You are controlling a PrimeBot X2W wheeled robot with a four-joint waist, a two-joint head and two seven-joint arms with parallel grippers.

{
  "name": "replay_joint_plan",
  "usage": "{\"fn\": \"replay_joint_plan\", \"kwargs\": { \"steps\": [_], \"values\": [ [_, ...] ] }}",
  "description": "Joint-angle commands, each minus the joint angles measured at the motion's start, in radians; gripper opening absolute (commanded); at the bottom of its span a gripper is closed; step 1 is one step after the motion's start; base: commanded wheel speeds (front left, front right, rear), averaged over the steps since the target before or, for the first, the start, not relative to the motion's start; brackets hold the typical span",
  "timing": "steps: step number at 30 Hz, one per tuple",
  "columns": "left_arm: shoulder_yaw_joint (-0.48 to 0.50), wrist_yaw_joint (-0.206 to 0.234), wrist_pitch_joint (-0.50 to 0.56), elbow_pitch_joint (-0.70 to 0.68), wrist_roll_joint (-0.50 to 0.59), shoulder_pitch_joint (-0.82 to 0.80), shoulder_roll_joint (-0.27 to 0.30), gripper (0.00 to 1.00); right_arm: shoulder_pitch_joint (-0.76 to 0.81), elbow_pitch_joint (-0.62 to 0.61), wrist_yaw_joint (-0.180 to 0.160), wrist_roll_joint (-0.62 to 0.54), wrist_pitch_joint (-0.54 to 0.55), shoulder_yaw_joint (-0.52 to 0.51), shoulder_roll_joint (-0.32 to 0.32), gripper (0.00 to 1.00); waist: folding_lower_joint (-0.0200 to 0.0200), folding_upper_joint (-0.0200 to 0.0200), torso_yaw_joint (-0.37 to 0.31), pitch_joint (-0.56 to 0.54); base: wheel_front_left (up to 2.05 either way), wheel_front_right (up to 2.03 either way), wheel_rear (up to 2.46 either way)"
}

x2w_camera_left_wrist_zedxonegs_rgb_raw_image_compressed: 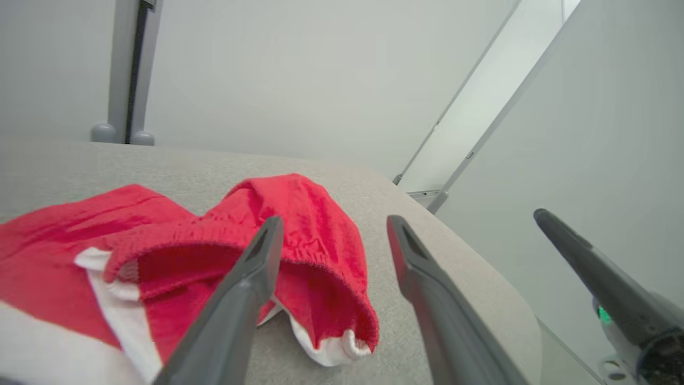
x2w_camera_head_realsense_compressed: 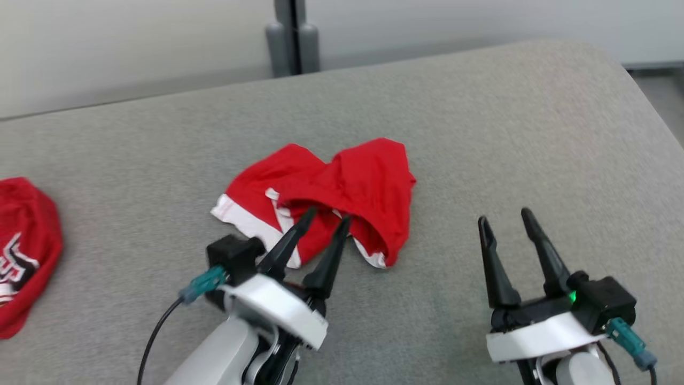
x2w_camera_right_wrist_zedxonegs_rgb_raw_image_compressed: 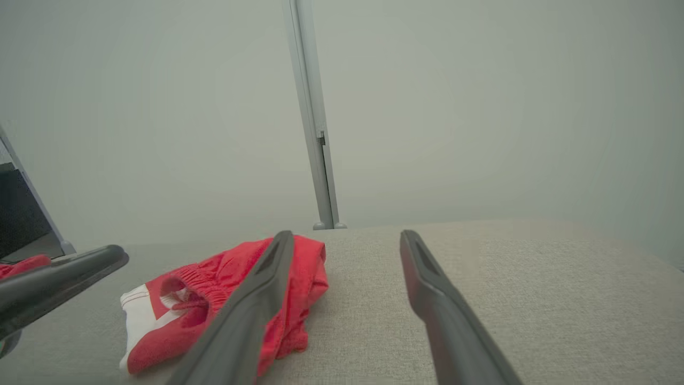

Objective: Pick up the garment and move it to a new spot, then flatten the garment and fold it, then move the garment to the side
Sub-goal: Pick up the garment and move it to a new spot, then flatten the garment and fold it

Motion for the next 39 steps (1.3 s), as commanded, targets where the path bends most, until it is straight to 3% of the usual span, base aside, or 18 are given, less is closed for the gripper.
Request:
{"fn": "replay_joint_plan", "kwargs": {
  "steps": [1,9,15,18,23,28,39],
  "values": [
    [0.063,-0.011,0.0,-0.037,0.053,0.063,-0.004,1.0,0.027,0.013,-0.002,-0.007,-0.001,0.003,-0.002,1.0,0.0,0.0,0.088,-0.087,0.0,0.0,0.0],
    [0.384,-0.032,0.0,-0.232,0.36,0.395,-0.061,1.0,0.104,0.045,-0.002,-0.021,-0.001,0.03,-0.002,1.0,0.0,0.0,0.238,-0.192,0.0,0.0,0.0],
    [0.515,-0.043,0.0,-0.388,0.598,0.575,-0.078,1.0,0.141,0.027,-0.002,-0.044,-0.001,0.026,-0.002,1.0,0.0,0.0,0.297,-0.229,0.0,0.0,0.0],
    [0.565,-0.016,0.0,-0.428,0.672,0.634,-0.082,1.0,0.178,-0.008,-0.002,-0.075,-0.001,0.011,-0.002,1.0,0.0,0.0,0.31,-0.237,0.0,0.0,0.0],
    [0.587,0.035,0.0,-0.448,0.658,0.68,-0.083,1.0,0.223,-0.018,-0.002,-0.107,-0.001,-0.024,-0.002,1.0,0.0,0.0,0.309,-0.24,0.0,0.0,0.0],
    [0.57,0.021,0.0,-0.426,0.706,0.666,-0.084,1.0,0.22,-0.003,-0.002,-0.108,-0.001,-0.033,-0.002,1.0,0.0,0.0,0.301,-0.239,0.0,0.0,0.0],
    [0.556,0.051,0.0,-0.409,0.737,0.647,-0.083,1.0,0.198,0.003,-0.002,-0.096,-0.001,-0.032,-0.002,1.0,0.0,0.0,0.285,-0.229,0.0,0.0,0.0]
  ]
}}
